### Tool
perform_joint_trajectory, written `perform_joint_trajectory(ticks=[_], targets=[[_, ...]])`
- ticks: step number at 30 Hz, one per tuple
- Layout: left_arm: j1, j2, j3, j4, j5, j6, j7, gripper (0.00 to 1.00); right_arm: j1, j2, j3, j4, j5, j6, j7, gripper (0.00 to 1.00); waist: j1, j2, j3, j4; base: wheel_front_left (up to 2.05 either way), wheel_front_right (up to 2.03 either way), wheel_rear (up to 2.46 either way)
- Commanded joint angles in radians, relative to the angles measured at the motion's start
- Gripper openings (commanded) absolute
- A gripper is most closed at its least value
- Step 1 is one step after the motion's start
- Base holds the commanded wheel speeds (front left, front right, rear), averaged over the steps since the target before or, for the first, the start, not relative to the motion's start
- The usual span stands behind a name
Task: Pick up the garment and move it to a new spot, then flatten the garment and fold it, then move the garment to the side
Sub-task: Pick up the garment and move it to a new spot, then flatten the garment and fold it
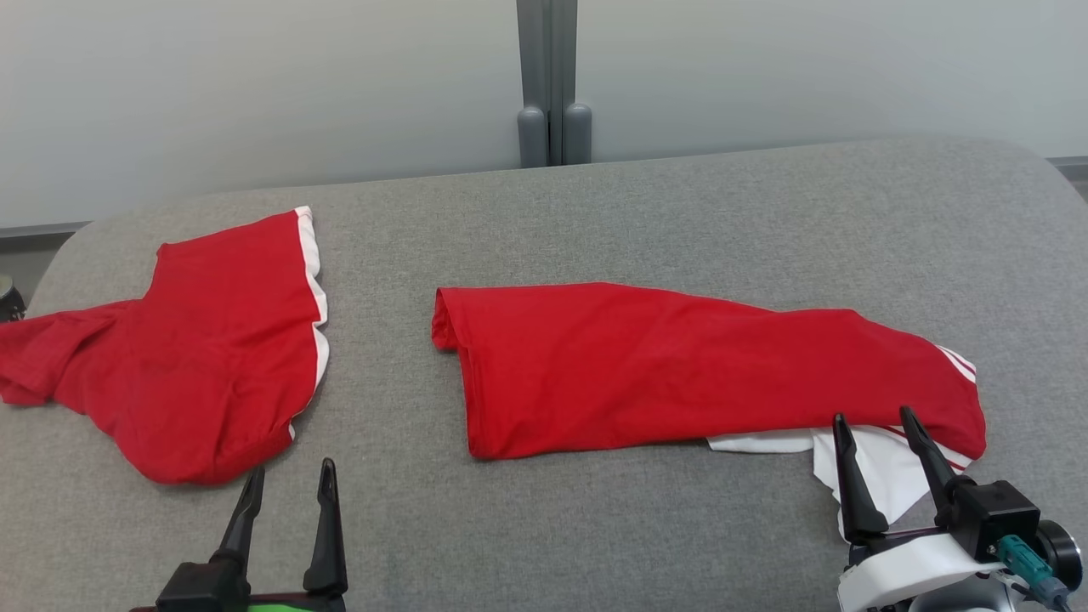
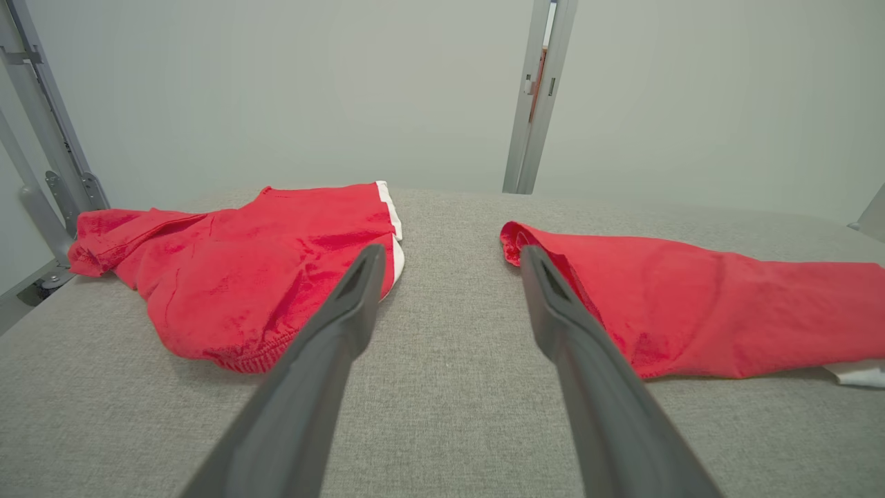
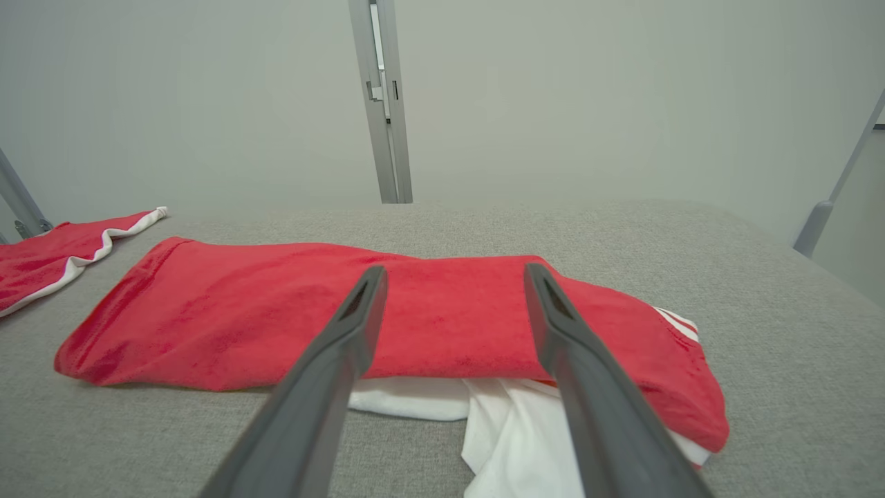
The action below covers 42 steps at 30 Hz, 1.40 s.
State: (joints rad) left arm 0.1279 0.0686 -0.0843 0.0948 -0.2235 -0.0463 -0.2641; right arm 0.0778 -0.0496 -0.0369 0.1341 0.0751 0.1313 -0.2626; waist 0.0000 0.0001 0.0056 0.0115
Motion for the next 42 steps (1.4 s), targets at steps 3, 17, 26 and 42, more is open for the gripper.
perform_joint_trajectory(ticks=[3,17,26,42], targets=[[0.025,-0.011,0.029,0.004,0.028,-0.025,-0.001,1.00,0.013,-0.002,0.004,-0.003,-0.008,-0.001,-0.004,1.00,0.0000,-0.0001,-0.008,-0.006,0.00,0.00,0.00],[-0.008,-0.018,-0.033,0.087,0.010,-0.069,-0.001,1.00,-0.007,-0.002,0.019,-0.002,-0.006,-0.001,-0.003,1.00,0.0000,-0.0001,0.005,-0.041,0.00,0.00,0.00],[-0.241,-0.016,-0.213,0.359,-0.104,-0.085,0.005,1.00,-0.062,-0.003,0.051,-0.002,-0.007,-0.001,-0.003,1.00,0.0000,-0.0001,0.084,-0.110,0.00,0.00,0.00],[-0.614,0.010,-0.224,0.741,-0.316,-0.085,0.203,1.00,-0.118,-0.001,0.064,0.003,0.022,-0.001,-0.003,1.00,0.0000,-0.0001,0.185,-0.207,0.00,0.00,0.00]])
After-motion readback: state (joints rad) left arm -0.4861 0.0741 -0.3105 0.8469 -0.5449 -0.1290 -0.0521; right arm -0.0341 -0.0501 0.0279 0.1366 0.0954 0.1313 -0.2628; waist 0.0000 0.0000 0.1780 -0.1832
